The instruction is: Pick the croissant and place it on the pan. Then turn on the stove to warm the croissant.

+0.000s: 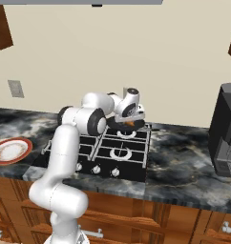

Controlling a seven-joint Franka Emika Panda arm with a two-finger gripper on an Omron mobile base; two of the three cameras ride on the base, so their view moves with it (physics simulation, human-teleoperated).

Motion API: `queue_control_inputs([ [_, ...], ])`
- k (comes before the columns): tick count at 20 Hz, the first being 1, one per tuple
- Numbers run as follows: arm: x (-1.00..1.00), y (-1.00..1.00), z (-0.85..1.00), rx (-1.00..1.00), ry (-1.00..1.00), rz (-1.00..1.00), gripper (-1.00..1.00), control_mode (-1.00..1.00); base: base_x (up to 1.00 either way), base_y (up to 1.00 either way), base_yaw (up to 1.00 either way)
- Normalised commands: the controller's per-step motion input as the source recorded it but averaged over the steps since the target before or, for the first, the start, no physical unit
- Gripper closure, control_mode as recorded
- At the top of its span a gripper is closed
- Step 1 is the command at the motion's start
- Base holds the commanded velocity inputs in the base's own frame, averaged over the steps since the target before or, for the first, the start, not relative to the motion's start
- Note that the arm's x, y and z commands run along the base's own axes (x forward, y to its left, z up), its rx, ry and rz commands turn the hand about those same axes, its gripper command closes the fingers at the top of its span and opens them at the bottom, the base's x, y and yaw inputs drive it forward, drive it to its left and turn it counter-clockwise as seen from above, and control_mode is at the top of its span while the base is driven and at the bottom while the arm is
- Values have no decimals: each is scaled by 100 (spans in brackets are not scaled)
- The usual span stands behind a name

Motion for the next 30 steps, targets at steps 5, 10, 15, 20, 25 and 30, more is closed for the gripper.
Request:
queue_control_inputs([
  [5, -48, 0, 0, 0, -7, 0, -100, -100, 0, 0, 0],
  [10, -69, 1, 0, 0, -8, 0, -100, -100, 0, 0, 0],
  [15, -31, 25, 1, 0, -3, 0, -100, -100, 0, 0, 0],
  [20, -36, 2, 40, 0, 0, 0, -100, -100, 0, 0, 0],
  [25, -42, 2, 70, 0, -4, 0, -100, -100, 0, 0, 0],
  [30, -54, 6, 62, 0, -3, 0, -100, -100, 0, 0, 0],
])
